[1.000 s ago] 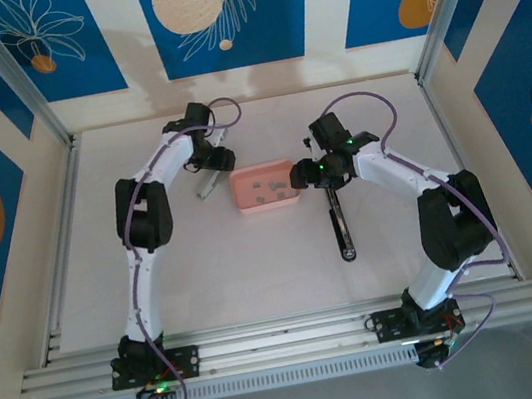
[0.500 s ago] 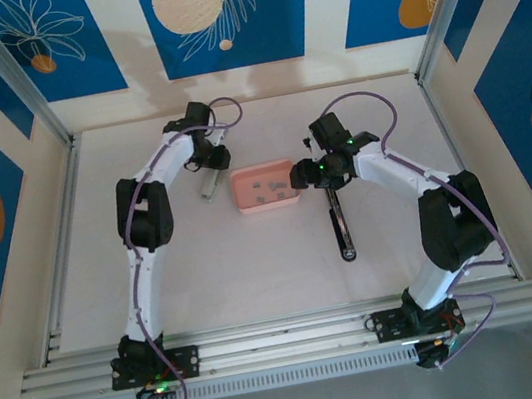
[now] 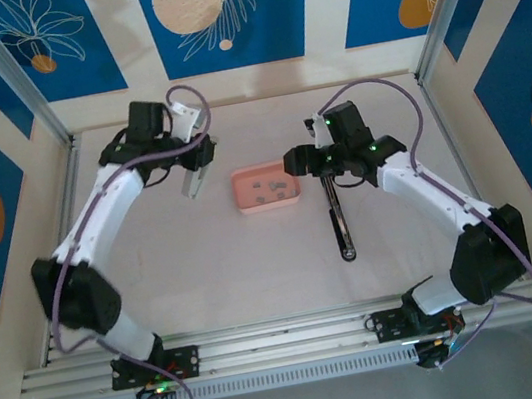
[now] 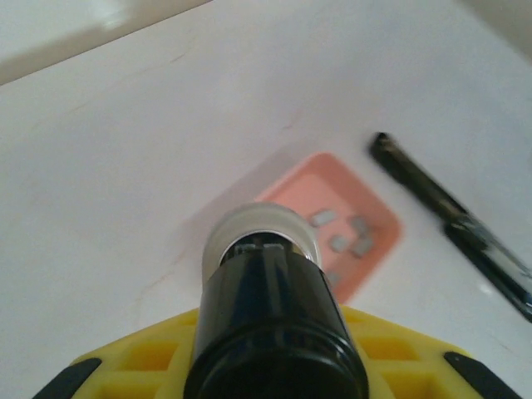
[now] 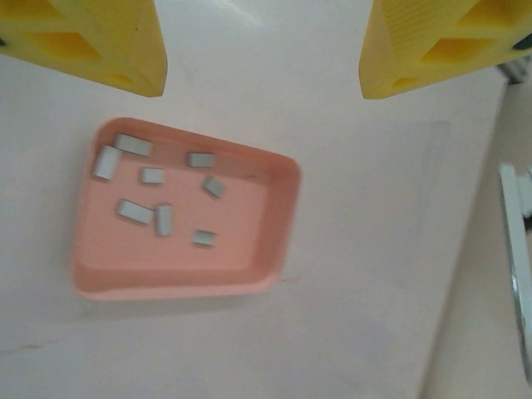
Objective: Load the staples into the stapler
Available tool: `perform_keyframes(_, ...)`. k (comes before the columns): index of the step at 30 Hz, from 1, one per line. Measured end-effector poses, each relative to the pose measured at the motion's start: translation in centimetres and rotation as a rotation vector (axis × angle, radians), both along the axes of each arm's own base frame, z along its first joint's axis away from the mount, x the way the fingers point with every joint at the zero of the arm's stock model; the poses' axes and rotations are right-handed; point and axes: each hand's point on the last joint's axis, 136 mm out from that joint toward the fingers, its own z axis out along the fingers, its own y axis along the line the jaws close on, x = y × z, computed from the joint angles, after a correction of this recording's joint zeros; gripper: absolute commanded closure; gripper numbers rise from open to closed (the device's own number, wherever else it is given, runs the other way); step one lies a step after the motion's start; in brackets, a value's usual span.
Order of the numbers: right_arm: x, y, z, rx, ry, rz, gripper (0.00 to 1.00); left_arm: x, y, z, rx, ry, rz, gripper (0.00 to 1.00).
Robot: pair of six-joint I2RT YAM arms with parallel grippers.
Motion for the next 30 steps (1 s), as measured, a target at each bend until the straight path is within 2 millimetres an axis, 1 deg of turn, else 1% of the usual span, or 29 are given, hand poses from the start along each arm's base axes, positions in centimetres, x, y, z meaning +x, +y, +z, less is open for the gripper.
perform_keyframes(2, -0.7, 0.7, 0.9, 0.055, -0.01, 0.028, 0.37, -2.6, -0.7, 0.3, -0.062, -0.023, -0.082, 0.9)
perform_keyframes(4, -1.4, 1.8, 1.9, 0.119, -0.015, 0.067, 0.36, -5.0, -1.3, -0.5, -0.12, -0.03, -0.162, 0.9)
perform_keyframes(7, -2.9, 3.6, 3.1, 0.202, -0.015, 0.146, 0.36, -7.6, -2.1, -2.4, -0.198, -0.012, -0.255, 0.9)
perform_keyframes(10, -4.6, 5.5, 3.9, 0.248, -0.008, 0.225, 0.36, -9.4, -2.7, -3.1, -0.26, -0.028, -0.329, 0.9)
perform_keyframes(12, -5.7, 6.4, 4.2, 0.263, 0.004, 0.261, 0.36, -10.2, -2.9, -2.9, -0.29, -0.064, -0.365, 0.88)
perform_keyframes(14, -6.6, 7.2, 4.3, 0.274, 0.02, 0.288, 0.36, -11.0, -3.1, -2.0, -0.311, -0.134, -0.412, 0.86)
perform_keyframes(16, -7.4, 7.9, 4.5, 0.281, 0.035, 0.312, 0.36, -11.7, -3.1, -0.9, -0.325, -0.201, -0.451, 0.86)
perform_keyframes(19, -8.1, 8.8, 4.9, 0.29, 0.046, 0.334, 0.36, -12.2, -3.3, 0.4, -0.333, -0.277, -0.498, 0.85)
perform_keyframes(25, -9.0, 10.2, 5.6, 0.309, 0.062, 0.378, 0.36, -12.8, -3.6, 0.6, -0.324, -0.316, -0.541, 0.85)
perform_keyframes(28, -9.3, 10.7, 5.6, 0.314, 0.076, 0.39, 0.38, -12.9, -3.8, 0.6, -0.322, -0.32, -0.549, 0.85)
perform_keyframes(30, -9.2, 10.8, 5.4, 0.315, 0.091, 0.384, 0.41, -13.0, -3.9, 0.6, -0.321, -0.323, -0.555, 0.85)
